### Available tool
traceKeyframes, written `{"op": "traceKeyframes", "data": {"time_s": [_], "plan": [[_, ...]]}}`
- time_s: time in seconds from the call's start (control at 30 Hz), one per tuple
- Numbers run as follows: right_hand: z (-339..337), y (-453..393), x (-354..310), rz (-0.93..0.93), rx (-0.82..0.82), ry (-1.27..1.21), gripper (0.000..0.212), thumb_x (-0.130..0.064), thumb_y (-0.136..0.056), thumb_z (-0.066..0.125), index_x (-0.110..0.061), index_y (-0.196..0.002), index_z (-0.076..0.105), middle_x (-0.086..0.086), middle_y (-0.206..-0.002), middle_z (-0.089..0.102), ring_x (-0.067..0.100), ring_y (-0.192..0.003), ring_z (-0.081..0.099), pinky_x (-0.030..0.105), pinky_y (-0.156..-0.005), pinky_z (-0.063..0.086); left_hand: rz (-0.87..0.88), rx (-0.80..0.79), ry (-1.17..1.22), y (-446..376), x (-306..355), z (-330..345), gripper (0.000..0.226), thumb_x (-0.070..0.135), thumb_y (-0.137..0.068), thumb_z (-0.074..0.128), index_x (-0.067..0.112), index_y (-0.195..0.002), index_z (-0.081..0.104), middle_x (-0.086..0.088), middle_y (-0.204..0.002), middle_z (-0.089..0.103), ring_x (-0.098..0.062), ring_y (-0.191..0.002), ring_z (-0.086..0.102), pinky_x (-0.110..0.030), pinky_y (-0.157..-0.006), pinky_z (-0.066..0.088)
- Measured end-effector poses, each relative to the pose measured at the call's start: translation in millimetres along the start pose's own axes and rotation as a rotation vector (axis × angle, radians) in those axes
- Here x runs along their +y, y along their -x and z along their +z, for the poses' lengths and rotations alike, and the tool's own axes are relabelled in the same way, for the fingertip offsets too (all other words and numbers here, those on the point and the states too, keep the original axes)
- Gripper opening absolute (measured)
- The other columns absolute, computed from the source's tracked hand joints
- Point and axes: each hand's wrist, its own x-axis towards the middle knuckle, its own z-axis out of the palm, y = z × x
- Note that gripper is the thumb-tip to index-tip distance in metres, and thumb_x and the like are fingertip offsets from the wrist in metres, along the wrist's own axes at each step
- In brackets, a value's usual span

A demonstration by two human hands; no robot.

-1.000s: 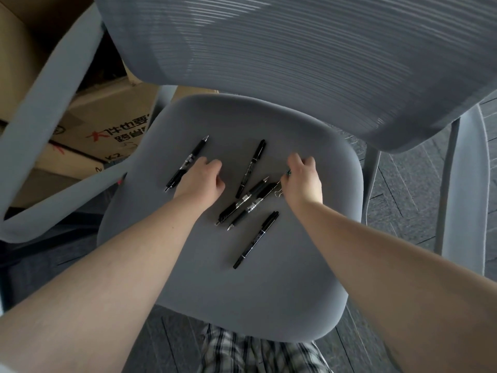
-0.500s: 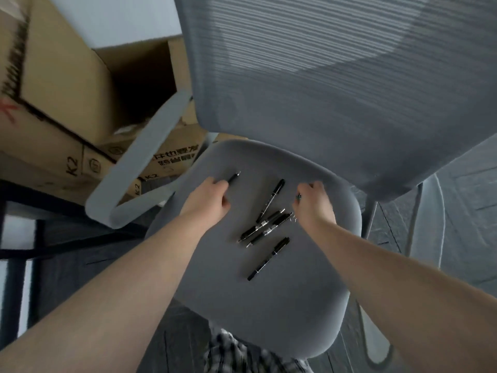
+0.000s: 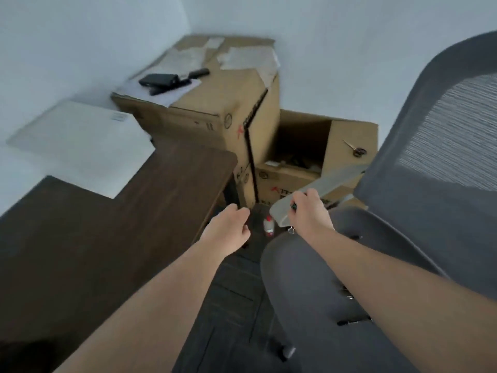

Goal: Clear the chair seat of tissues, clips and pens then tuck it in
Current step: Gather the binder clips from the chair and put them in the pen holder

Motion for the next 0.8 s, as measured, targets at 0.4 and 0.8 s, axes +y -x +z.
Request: {"op": "traceKeyframes", "data": {"time_s": [0.4,0.8], "plan": [[76.3,75.9,-302.3,-0.515,-0.127,-0.052,0.008,-0.015,-0.095,0.051,-0.008,-0.097,0.054,0.008,-0.103,0.044,0.025,-0.069,0.055,0.033,-0.065,0.050,-0.466,0.277,0.060,206.7,-206.9,-84.8,0.010,0.017,-0.090,0.051,0.009,-0.085,0.052,-0.002,-0.081,0.046,-0.019,-0.071,0.052,-0.028,-0.064,0.045],[195.7,183.9,-436.2,-0.830,-0.367,-0.016,0.011,-0.015,-0.093,0.057,-0.009,-0.102,0.056,0.012,-0.106,0.049,0.027,-0.081,0.059,0.037,-0.078,0.055,-0.903,0.234,0.340,344.4,-304.8,-41.8,0.007,0.019,-0.085,0.055,0.015,-0.082,0.050,-0.006,-0.089,0.055,-0.024,-0.080,0.051,-0.030,-0.067,0.039]]}}
